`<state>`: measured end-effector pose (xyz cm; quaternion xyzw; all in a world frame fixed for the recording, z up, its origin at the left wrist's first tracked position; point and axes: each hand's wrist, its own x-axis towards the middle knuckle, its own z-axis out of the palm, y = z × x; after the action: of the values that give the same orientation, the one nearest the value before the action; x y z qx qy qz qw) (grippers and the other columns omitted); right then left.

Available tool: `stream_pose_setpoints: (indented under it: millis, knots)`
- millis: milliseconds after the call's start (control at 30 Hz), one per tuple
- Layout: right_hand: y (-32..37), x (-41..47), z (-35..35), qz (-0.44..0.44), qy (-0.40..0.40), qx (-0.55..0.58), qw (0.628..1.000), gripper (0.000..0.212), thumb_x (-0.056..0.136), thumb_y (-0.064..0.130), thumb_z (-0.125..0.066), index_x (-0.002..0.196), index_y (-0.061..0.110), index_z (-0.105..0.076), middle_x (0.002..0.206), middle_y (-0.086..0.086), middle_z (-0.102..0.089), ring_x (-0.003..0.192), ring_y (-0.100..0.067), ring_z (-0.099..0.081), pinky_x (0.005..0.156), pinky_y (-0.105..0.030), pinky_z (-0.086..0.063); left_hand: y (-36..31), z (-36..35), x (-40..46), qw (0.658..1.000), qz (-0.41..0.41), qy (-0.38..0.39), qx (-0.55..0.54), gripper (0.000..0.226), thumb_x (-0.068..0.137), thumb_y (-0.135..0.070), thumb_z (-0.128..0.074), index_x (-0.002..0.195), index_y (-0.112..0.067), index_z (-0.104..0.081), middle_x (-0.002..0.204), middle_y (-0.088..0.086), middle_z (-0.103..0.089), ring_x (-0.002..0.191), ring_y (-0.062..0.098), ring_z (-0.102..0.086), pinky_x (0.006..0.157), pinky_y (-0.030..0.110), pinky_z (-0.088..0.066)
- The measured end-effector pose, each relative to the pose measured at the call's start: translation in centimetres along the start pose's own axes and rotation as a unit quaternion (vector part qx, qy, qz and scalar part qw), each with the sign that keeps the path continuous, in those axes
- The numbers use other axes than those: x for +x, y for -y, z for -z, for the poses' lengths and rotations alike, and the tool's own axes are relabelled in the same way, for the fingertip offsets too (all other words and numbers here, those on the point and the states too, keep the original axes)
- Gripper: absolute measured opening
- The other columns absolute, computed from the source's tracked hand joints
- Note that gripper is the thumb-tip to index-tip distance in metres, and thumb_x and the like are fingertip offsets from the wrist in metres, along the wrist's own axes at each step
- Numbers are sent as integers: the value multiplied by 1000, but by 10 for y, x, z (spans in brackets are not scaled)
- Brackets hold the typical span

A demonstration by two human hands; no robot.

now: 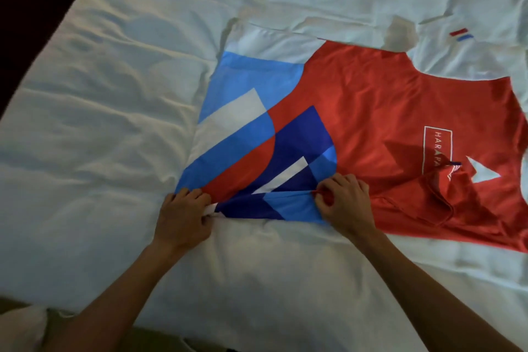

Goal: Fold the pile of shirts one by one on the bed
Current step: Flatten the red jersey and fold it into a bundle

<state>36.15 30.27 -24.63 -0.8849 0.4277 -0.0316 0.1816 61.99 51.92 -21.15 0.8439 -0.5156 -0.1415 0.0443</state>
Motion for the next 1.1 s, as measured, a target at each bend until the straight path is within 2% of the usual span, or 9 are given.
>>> stream_pose_setpoints:
  millis: [167, 267, 333, 400, 533, 733, 933, 1033, 1100]
  knots:
    - [9, 2, -2, 40, 7, 84, 996, 30, 73, 40, -49, 86, 24, -72, 84, 11, -70, 83, -18, -62, 83, -41, -44, 16, 21, 26, 954, 153, -26, -257, 13, 65, -21, -72, 72, -29, -63, 66, -8, -65, 63, 7, -60, 62, 27, -48]
    - [9, 6, -1, 11, -55, 196, 979, 22, 77, 23, -53, 84, 13, -71, 80, 3, -70, 72, -18, -62, 74, -30, -48, 23, 38, 50, 873, 230, -68, -424, 9, 60, -21, -72, 67, -28, -72, 61, -13, -68, 58, -1, -59, 60, 13, -48]
    - [12, 6, 0, -17, -63, 206, 976, 21, 82, 21, -50, 88, 11, -67, 82, -1, -68, 73, -20, -61, 72, -26, -44, 25, 40, 62, 812, 266, -97, -510, 15, 65, -15, -77, 70, -30, -75, 66, -8, -71, 62, 7, -63, 63, 21, -53]
    - [16, 6, -2, -14, -30, 167, 985, 26, 84, 29, -45, 90, 13, -65, 83, 0, -66, 77, -24, -61, 75, -38, -47, 27, 31, 68, 792, 296, -108, -523, 15, 68, -22, -84, 79, -27, -75, 79, 5, -74, 71, 18, -67, 70, 35, -56]
    - [19, 14, -4, -41, 5, 121, 992, 21, 78, 29, -51, 84, 16, -66, 78, 2, -66, 74, -25, -61, 70, -39, -48, 24, 14, 64, 831, 316, -112, -444, 10, 74, -34, -81, 78, -30, -72, 76, -2, -73, 76, 21, -69, 73, 37, -57]
    - [18, 28, 3, -44, -111, 148, 982, 23, 90, 24, -44, 89, 12, -64, 75, -5, -66, 62, -27, -59, 57, -34, -41, 26, 22, 83, 861, 205, -174, -432, 12, 93, -26, -65, 86, -19, -72, 75, 3, -71, 68, 15, -62, 66, 33, -51]
    - [7, 28, 2, 4, -81, 98, 992, 32, 91, 25, -37, 101, 17, -66, 90, -4, -69, 80, -31, -63, 70, -43, -50, 20, 18, 107, 879, 201, -169, -398, 13, 94, -27, -64, 85, -28, -73, 75, 0, -71, 71, 16, -62, 71, 37, -53]
    - [-10, 18, 19, 22, -112, 77, 990, 35, 87, 18, -40, 109, 17, -67, 105, -1, -68, 92, -28, -61, 75, -44, -49, 8, 16, 115, 908, 253, -172, -285, 30, 89, -31, -64, 115, -15, -70, 106, 12, -72, 100, 33, -65, 88, 47, -52]
    - [-34, 9, 34, 18, -127, 59, 990, 37, 84, 13, -41, 111, 16, -66, 111, -2, -66, 96, -29, -60, 78, -45, -49, -21, 9, 109, 933, 274, -185, -141, 59, 87, -29, -66, 139, -6, -50, 136, 20, -55, 125, 42, -49, 102, 53, -38]
